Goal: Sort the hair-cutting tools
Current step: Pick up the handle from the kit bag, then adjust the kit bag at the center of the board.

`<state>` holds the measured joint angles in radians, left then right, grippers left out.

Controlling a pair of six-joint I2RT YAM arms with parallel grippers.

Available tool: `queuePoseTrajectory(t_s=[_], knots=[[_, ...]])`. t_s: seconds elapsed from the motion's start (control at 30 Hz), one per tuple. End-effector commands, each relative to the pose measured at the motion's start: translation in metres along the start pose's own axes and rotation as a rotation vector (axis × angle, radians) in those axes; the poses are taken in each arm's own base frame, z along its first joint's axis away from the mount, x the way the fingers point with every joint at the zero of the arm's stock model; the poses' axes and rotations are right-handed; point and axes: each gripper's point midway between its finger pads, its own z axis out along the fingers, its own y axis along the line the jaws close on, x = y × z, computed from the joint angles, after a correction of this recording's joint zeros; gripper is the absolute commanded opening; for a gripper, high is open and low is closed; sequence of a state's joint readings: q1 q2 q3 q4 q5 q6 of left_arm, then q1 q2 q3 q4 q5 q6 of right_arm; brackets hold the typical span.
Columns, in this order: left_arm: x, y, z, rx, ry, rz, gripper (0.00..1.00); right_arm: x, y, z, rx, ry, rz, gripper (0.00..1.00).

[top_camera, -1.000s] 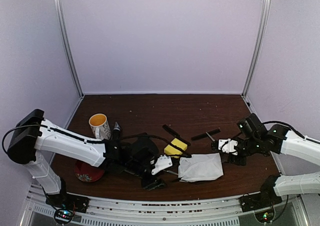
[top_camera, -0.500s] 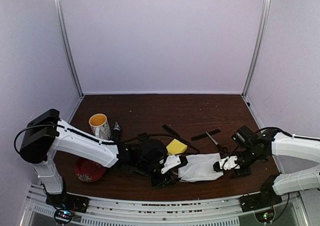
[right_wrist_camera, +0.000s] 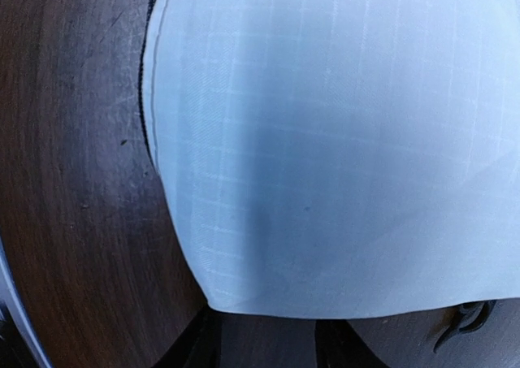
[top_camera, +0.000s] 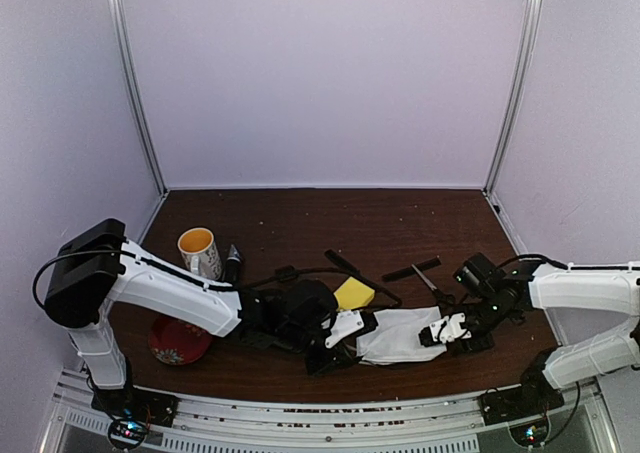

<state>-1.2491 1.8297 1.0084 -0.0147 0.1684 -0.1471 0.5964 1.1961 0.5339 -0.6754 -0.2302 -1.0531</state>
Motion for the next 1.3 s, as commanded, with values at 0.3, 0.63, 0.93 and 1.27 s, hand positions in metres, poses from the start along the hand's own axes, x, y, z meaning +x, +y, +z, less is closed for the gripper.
queuePoseTrajectory(t_s=[0.3,0.63,0.93,1.27], knots=[[-0.016,0.006,0.001,-0.027,-0.050,-0.009,0.17,-0.017,0.002,0.007,0.032,-0.067,-0.100,0.28],[-0.016,0.009,-0.001,-0.049,-0.048,-0.005,0.12,-0.021,0.007,-0.010,0.001,-0.072,-0.136,0.00],[-0.017,0.018,-0.009,-0.109,-0.074,-0.015,0.00,0.002,0.027,-0.052,-0.094,0.009,-0.136,0.00],[-0.038,0.047,-0.014,-0.278,-0.125,-0.021,0.00,0.048,0.043,-0.064,-0.330,0.155,0.017,0.00]])
